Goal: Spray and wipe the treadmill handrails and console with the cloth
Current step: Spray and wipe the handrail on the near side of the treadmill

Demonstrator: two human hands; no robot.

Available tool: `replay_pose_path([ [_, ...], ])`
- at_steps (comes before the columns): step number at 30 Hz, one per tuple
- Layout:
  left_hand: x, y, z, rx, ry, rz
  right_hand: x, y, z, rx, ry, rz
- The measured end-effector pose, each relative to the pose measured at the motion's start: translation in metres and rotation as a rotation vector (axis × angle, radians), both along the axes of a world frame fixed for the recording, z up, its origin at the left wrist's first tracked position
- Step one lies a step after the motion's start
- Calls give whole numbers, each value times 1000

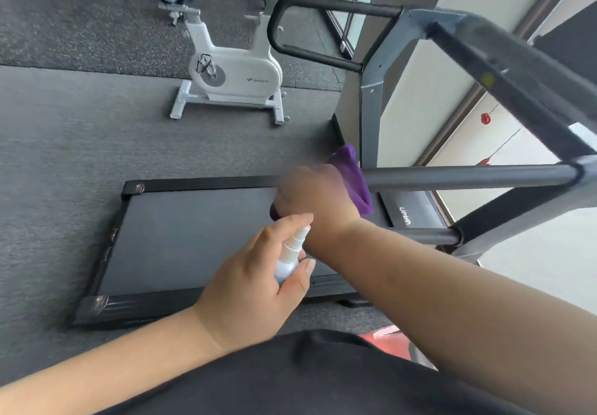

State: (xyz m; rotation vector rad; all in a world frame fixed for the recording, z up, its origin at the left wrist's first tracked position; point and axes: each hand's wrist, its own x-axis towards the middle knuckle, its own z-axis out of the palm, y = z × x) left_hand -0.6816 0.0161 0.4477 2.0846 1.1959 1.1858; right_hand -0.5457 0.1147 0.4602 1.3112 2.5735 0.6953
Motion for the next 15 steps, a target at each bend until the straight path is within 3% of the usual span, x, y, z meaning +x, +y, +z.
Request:
replay_pose_path([
  [4,16,3,13,63,73,-50,19,5,6,9,18,42],
  [11,35,19,21,9,97,3,80,9,19,80,570,-85],
  [15,39,21,18,-31,103,41,133,13,21,177,726,-224],
])
